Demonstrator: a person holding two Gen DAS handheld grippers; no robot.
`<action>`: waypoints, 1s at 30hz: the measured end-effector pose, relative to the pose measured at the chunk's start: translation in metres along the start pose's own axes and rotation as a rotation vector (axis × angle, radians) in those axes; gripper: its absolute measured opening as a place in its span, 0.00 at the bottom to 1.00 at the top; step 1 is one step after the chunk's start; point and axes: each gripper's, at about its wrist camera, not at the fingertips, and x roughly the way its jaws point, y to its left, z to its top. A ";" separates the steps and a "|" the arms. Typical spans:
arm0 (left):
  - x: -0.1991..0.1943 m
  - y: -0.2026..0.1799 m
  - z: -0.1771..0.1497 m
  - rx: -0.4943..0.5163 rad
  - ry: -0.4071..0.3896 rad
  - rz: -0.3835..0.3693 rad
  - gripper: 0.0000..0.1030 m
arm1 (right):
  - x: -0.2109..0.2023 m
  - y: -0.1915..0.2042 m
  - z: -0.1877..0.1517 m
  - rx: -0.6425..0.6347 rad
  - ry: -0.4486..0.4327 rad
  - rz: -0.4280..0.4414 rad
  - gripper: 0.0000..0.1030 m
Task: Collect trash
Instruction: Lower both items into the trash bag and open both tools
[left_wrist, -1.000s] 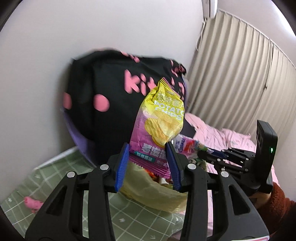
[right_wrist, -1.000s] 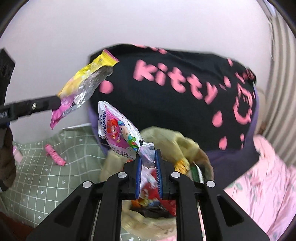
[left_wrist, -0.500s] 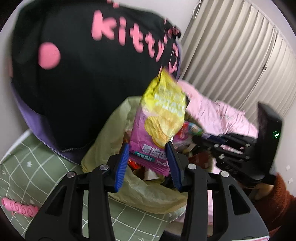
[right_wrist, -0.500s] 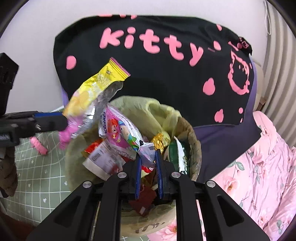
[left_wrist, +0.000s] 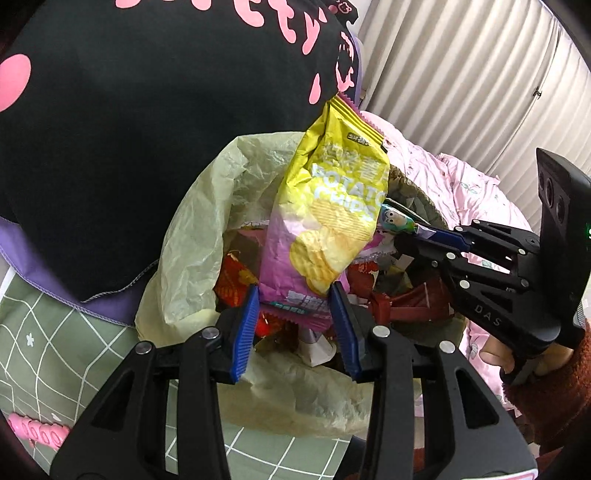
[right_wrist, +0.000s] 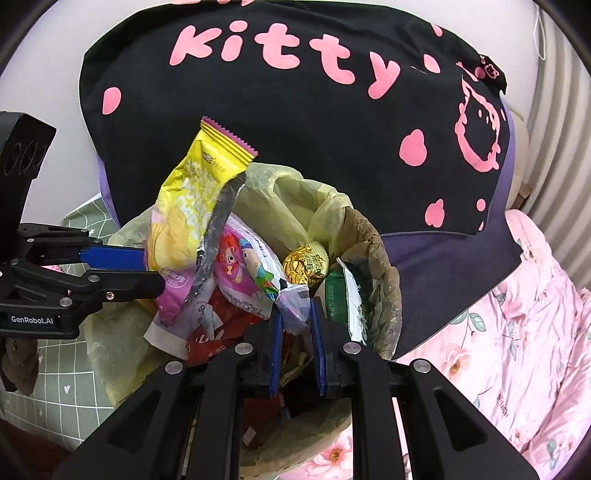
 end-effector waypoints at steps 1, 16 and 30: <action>-0.001 0.000 -0.002 0.002 0.006 -0.002 0.36 | 0.000 0.000 -0.001 0.002 0.006 0.010 0.15; -0.018 0.015 -0.002 0.037 -0.004 -0.132 0.37 | -0.015 0.011 -0.013 0.168 0.010 -0.062 0.15; -0.075 0.043 -0.037 -0.087 -0.211 -0.069 0.44 | -0.027 0.032 -0.018 0.132 -0.050 -0.221 0.43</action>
